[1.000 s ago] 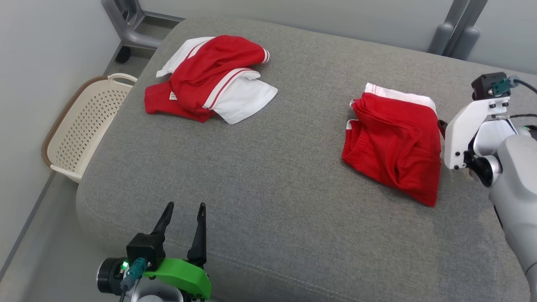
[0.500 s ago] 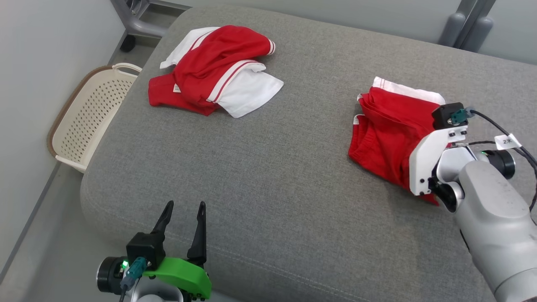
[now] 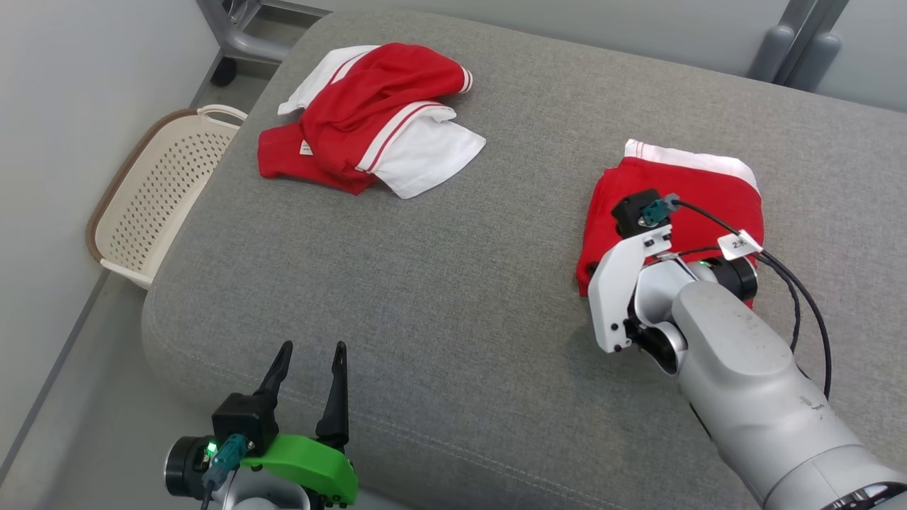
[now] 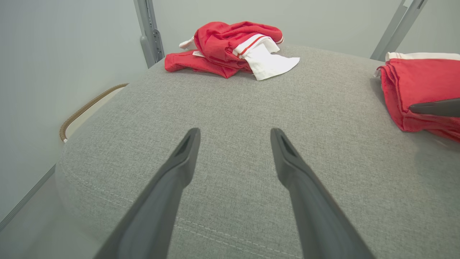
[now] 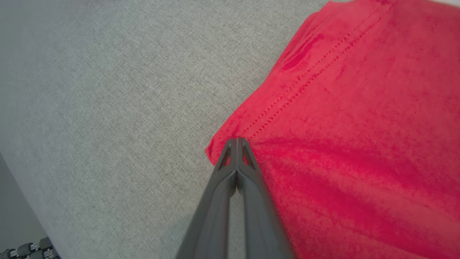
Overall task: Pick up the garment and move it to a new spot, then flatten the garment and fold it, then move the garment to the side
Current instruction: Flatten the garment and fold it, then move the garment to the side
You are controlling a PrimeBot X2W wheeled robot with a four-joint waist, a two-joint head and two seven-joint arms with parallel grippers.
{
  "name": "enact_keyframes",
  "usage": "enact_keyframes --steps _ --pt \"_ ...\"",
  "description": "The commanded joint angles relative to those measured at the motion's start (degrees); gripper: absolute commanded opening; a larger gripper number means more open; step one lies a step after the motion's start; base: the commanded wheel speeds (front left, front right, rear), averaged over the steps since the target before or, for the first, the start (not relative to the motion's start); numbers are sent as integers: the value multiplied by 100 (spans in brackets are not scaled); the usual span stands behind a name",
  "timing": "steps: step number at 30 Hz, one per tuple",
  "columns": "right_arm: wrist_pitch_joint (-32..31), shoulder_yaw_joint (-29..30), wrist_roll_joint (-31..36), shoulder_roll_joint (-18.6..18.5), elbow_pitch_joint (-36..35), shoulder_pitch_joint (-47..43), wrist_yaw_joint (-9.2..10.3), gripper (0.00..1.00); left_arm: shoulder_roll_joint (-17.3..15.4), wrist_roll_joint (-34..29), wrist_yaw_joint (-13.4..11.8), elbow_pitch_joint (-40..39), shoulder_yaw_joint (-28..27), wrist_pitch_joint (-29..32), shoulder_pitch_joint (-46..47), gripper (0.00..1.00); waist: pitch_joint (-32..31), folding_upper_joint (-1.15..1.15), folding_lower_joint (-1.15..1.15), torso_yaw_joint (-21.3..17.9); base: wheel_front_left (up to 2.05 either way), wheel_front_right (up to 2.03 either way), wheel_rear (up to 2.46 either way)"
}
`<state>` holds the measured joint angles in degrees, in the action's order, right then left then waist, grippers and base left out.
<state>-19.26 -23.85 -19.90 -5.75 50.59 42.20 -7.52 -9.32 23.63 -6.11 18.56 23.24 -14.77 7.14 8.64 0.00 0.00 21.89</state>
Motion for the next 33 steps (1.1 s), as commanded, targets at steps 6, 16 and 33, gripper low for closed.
enact_keyframes --steps 6,16,33 --pt "66 -367 -288 153 56 219 6 0 18 9 19 52 0 -44 64 100 -72 0 0 44 0 0 0" --pt "-250 -228 -540 -49 70 631 6 100 -112 40 -62 21 -90 -45 -137 100 -404 0 0 -167 0 0 0" --pt "-789 2000 -163 -667 39 -157 5 100 -210 72 -137 -219 -37 28 -231 100 -407 0 0 -575 0 0 0"
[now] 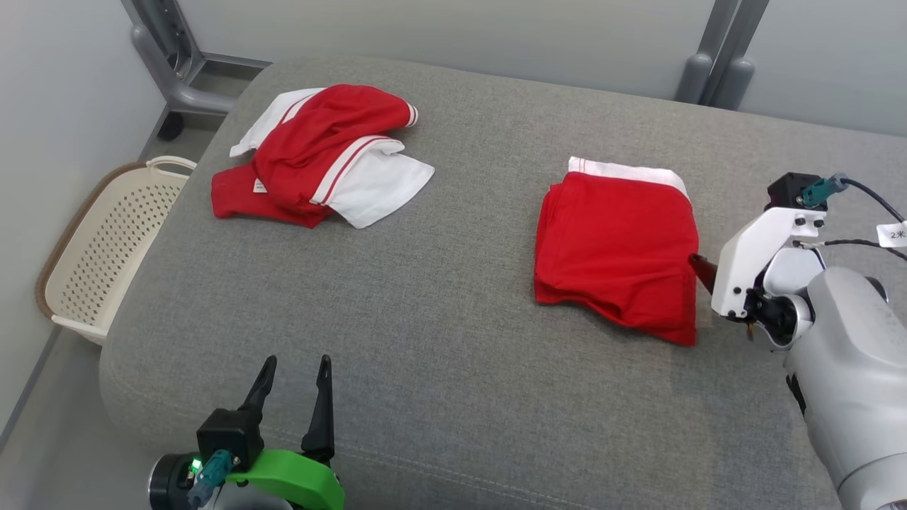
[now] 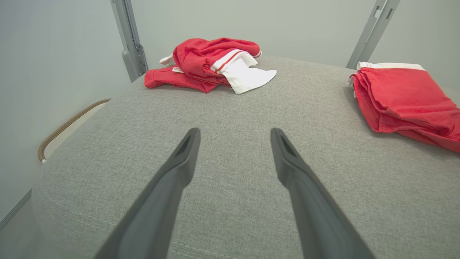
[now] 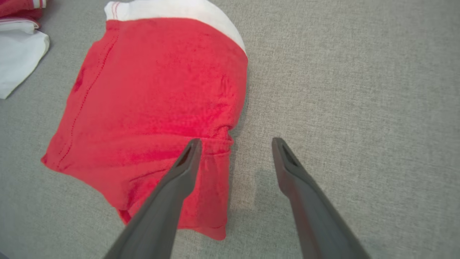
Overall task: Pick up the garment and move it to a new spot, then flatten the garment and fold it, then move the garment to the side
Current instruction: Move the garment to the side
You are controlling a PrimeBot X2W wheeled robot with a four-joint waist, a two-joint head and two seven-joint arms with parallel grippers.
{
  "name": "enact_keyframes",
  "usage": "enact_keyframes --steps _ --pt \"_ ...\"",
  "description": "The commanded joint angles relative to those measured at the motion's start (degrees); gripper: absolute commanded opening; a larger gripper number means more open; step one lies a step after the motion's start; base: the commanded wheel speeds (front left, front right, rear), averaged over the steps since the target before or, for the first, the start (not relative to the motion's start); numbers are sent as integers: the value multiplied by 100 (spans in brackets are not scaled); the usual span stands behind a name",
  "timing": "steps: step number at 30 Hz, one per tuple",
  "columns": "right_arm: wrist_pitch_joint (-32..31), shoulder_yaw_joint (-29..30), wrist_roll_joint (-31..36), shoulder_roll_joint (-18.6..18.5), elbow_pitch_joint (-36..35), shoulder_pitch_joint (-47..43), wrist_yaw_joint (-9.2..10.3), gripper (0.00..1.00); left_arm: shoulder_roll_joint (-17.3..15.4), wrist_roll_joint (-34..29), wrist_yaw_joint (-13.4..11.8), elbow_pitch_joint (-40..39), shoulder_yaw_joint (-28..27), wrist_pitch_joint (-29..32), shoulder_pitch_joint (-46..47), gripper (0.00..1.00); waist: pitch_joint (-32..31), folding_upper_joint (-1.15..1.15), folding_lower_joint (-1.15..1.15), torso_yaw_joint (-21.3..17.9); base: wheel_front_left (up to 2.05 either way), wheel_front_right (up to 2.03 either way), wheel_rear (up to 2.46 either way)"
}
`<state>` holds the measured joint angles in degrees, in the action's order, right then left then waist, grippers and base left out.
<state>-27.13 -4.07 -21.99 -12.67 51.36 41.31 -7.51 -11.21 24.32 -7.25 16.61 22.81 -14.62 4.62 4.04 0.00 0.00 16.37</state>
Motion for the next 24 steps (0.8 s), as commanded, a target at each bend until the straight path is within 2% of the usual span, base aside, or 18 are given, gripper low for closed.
enact_keyframes --steps 1,14,20,21,22,23,24 --pt "-42 112 79 70 -74 -142 4 100 -18 4 -25 -29 12 13 40 100 91 0 0 -30 0 0 0" --pt "-259 1149 766 625 -658 -572 4 100 62 -3 57 99 108 -16 239 100 390 0 0 139 0 0 0" --pt "-372 1730 1099 837 -685 -695 4 100 74 -12 70 120 129 -35 272 100 513 0 0 233 0 0 0" --pt "-396 1796 1125 868 -667 -704 4 97 77 -11 64 122 130 -37 283 100 534 0 0 237 0 0 0" --pt "-405 1852 1167 886 -650 -706 4 59 79 -10 63 127 128 -37 295 100 556 0 0 239 0 0 0" --pt "-403 1894 1225 903 -638 -699 4 15 79 -9 63 128 123 -40 306 100 578 0 0 237 0 0 0" --pt "-398 1925 1288 917 -628 -690 6 0 83 -8 60 127 121 -42 311 100 596 0 0 230 0 0 0"
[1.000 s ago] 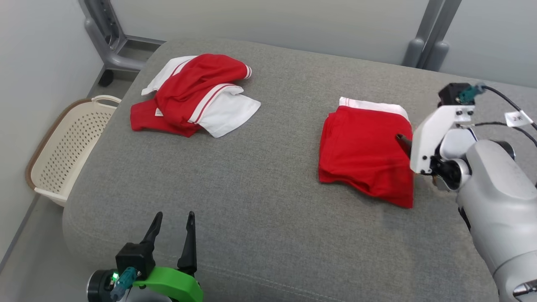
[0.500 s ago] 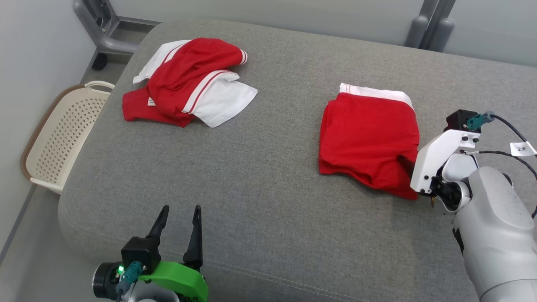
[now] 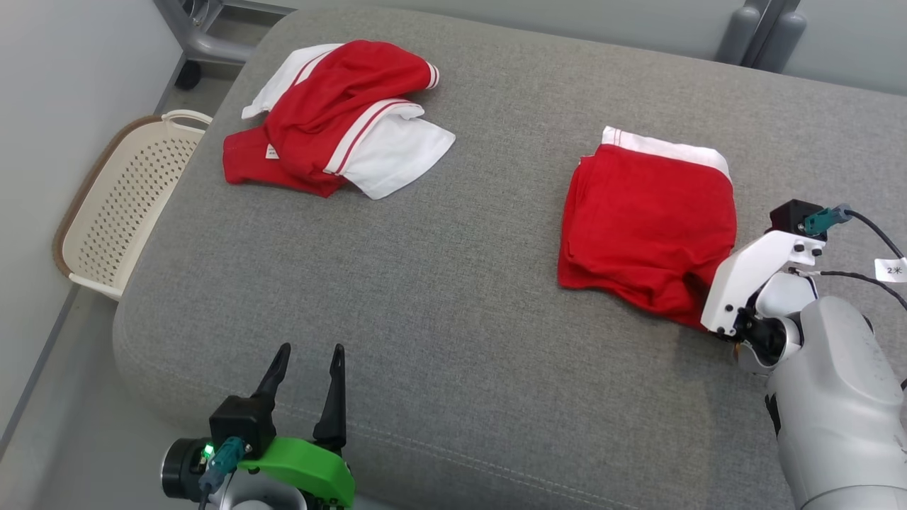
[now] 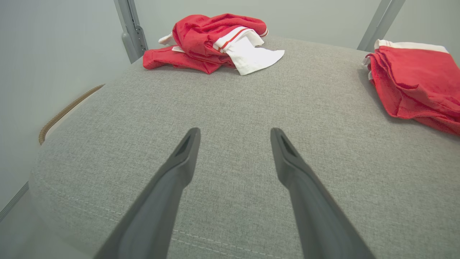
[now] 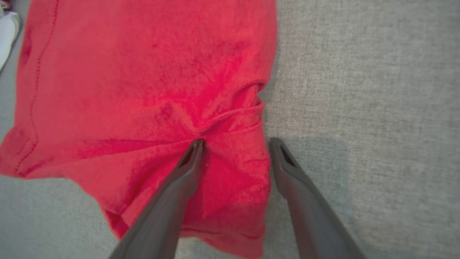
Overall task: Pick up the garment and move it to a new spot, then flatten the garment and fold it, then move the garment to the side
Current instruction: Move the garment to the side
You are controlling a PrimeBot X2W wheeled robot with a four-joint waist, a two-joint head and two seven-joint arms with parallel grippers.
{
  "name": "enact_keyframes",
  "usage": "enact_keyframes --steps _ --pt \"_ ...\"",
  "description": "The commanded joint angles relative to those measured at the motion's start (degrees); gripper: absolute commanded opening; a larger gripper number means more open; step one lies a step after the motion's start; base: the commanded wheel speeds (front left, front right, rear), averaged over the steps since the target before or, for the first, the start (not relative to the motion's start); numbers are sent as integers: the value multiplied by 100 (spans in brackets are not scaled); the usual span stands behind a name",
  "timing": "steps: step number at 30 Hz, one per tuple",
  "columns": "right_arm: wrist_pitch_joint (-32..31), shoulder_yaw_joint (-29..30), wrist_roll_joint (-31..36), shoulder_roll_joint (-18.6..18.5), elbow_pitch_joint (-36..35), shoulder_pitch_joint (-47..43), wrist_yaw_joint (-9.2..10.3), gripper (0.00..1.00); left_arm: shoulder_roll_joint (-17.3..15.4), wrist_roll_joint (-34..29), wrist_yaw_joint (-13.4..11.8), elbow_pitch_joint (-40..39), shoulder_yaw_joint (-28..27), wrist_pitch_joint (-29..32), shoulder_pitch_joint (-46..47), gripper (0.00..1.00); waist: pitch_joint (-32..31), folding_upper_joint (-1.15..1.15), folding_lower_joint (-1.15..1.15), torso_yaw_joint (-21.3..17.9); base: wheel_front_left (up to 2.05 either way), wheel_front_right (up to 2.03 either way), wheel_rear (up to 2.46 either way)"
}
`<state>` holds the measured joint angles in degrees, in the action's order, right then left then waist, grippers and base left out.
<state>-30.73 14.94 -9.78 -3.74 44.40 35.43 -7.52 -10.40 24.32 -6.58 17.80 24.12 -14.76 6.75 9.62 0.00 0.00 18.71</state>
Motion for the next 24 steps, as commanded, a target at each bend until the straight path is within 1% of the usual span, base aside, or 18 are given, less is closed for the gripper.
enact_keyframes --steps 1,7,11,14,19,21,24 --pt "-47 40 131 32 75 -88 7 0 3 -7 -16 6 -18 -30 99 100 54 0 0 -18 0 0 0" --pt "-83 47 349 24 -46 22 12 0 0 -4 -43 11 -58 -39 129 100 77 0 0 -177 0 0 0" --pt "-109 4 507 -26 -237 48 12 0 -42 -1 -32 17 -92 -45 153 100 16 0 0 -417 0 0 0" --pt "-153 -55 595 -142 -399 19 9 0 -73 -13 -35 5 -118 -44 164 100 -31 0 0 -647 0 0 0" --pt "-251 -330 760 -483 -604 -38 8 0 -121 -51 -37 -39 -131 -42 203 100 -26 0 0 -1059 0 0 0" --pt "-271 -558 681 -647 -655 -24 8 0 -158 -77 -49 -68 -127 -39 211 100 19 0 0 -1217 0 0 0" --pt "-200 -970 528 -1018 -686 42 8 0 -209 -106 -53 -137 -101 -7 291 100 136 0 0 -1410 0 0 0"
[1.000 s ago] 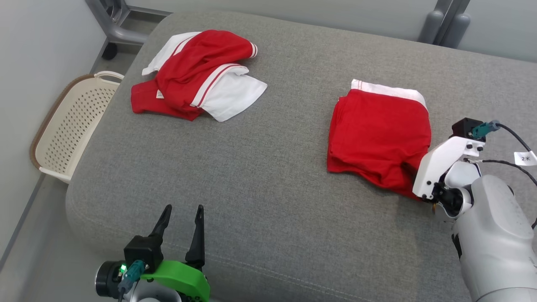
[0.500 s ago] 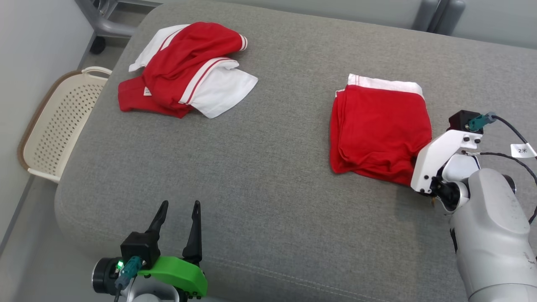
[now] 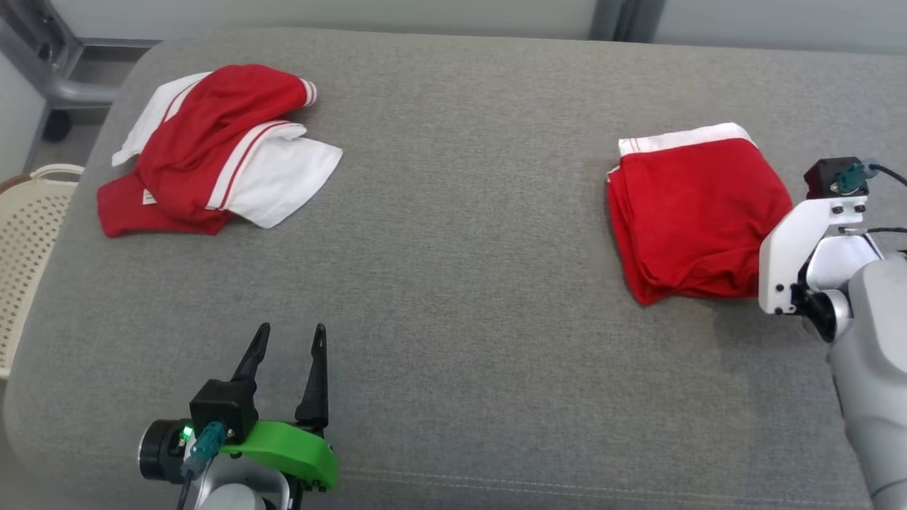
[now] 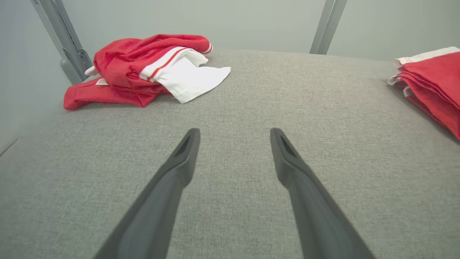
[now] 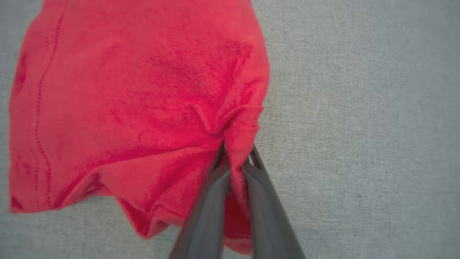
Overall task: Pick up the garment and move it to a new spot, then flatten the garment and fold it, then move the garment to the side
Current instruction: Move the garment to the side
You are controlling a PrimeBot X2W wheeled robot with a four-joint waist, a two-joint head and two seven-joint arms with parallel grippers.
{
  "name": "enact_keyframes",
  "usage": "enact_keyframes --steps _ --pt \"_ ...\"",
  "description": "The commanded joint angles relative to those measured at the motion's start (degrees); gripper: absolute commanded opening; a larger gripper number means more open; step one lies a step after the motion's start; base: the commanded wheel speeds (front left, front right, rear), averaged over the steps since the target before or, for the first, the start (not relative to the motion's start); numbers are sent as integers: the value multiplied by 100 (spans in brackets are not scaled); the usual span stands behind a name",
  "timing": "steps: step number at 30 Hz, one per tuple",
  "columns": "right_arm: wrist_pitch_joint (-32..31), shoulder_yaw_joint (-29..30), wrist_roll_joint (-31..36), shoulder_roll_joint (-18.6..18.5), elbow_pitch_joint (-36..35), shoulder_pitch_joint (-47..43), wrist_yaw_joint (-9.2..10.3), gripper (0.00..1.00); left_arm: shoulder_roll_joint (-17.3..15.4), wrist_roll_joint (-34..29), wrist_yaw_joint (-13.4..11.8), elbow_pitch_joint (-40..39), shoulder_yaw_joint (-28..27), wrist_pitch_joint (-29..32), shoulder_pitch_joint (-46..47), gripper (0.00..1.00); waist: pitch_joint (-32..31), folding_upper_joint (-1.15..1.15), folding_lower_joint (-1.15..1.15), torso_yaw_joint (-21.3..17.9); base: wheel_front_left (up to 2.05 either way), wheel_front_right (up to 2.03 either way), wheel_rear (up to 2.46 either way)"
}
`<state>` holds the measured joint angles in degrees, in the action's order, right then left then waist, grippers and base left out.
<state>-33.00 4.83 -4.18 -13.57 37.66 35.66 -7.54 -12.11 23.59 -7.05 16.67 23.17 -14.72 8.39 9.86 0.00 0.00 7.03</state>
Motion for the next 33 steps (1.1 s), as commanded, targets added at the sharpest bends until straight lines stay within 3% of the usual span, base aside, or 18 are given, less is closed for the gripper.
enact_keyframes --steps 1,5,11,20,31,32,33 --pt "47 -97 -107 -156 0 57 10 0 -60 -52 -8 -50 1 10 152 100 167 0 0 -300 0 0 0" --pt "169 -623 -352 -629 43 210 10 0 -155 -108 3 -128 20 65 232 100 395 0 0 -458 0 0 0" --pt "407 -876 -586 -1225 213 504 10 0 -270 -223 -27 -321 30 36 406 100 791 0 0 -572 0 0 0" --pt "859 -718 -369 -2020 670 601 10 0 -475 -368 -146 -672 -3 77 493 100 1212 0 0 -507 0 0 0" --pt "1410 -123 266 -2462 1048 641 10 0 -733 -444 -280 -1175 -85 149 370 100 1365 0 0 -456 0 0 0" --pt "1467 -54 312 -2457 1091 632 10 32 -755 -460 -309 -1226 -89 156 351 100 1372 0 0 -454 0 0 0" --pt "1513 32 371 -2454 1138 624 10 100 -771 -469 -325 -1275 -93 173 334 100 1378 0 0 -453 0 0 0"
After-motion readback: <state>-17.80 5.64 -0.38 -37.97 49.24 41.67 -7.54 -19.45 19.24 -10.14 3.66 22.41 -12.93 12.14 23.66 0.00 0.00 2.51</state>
